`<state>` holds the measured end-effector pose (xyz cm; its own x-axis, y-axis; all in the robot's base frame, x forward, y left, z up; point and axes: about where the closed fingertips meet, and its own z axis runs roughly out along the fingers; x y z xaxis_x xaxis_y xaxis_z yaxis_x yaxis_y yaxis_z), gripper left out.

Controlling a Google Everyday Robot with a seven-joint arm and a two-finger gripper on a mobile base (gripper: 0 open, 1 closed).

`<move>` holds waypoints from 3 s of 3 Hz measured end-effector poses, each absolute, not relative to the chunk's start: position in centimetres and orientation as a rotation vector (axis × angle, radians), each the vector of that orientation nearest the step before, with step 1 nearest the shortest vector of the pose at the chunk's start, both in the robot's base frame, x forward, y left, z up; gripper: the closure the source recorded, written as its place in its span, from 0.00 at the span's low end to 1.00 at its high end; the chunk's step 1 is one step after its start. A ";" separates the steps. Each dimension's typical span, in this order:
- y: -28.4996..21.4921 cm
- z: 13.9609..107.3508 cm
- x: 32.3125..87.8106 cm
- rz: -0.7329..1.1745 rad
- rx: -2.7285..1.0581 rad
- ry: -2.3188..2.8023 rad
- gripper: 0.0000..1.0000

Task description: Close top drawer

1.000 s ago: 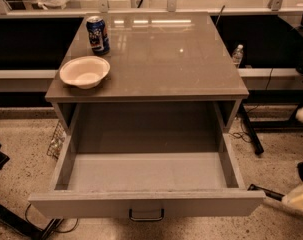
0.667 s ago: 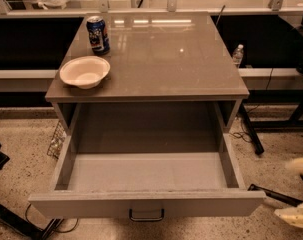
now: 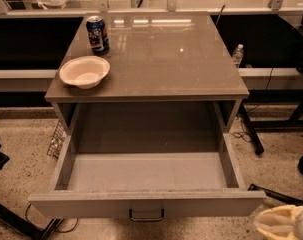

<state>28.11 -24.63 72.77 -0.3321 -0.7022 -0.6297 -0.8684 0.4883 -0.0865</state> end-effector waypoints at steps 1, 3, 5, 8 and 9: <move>-22.1 72.0 28.2 0.395 -1.328 2.086 1.00; -21.7 70.3 28.8 0.434 -1.313 2.075 1.00; -21.8 67.0 34.0 0.518 -1.277 1.925 1.00; -20.5 65.8 41.3 0.566 -1.342 1.812 1.00; -19.9 66.2 44.1 0.566 -1.385 1.799 1.00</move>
Offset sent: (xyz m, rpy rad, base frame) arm 0.0011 0.0233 -0.0074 0.0207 -0.0030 0.0444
